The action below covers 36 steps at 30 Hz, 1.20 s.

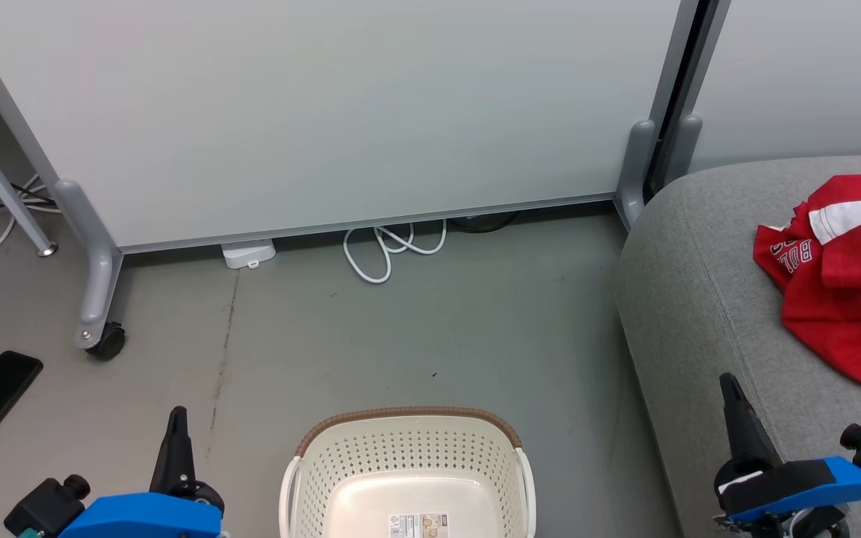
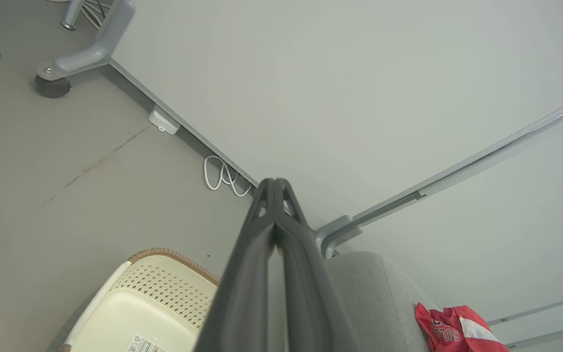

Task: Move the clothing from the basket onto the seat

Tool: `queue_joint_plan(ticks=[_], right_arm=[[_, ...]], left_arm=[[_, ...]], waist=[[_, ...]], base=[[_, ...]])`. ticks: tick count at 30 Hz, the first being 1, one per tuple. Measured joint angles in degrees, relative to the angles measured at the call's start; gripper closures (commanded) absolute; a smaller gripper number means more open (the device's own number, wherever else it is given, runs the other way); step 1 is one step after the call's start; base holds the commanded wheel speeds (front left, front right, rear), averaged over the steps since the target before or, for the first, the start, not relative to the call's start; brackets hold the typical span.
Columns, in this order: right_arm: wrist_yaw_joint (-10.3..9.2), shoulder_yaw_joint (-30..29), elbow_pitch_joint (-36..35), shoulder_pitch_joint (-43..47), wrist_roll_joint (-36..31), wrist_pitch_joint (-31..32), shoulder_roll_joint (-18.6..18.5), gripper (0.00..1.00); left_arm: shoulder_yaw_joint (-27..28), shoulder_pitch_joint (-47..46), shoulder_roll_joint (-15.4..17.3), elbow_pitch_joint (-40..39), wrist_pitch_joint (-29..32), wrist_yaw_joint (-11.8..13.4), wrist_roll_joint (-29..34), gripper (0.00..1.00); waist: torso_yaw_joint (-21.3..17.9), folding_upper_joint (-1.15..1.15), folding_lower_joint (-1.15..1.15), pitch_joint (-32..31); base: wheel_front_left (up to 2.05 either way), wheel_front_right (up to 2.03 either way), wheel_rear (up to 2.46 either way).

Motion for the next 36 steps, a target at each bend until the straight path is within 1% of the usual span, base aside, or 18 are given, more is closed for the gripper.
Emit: queue_joint_plan(ticks=[19, 36], right_arm=[[0.00, -0.82, -0.44, -0.86, 13.81, 2.72, 0.00, 1.00], [0.00, -1.46, -0.76, -1.40, 24.23, 4.77, 0.00, 1.00]], left_arm=[[1.51, -1.73, -0.19, -1.08, 3.28, 0.00, -11.77, 1.00], [2.66, -2.98, -0.27, -1.91, 5.79, 0.00, -20.68, 1.00]], waist=[[-0.10, 0.00, -0.01, 0.03], [-0.20, 0.00, -0.01, 0.06]], base=[[0.00, 0.00, 0.00], [0.00, 0.00, 0.00]])
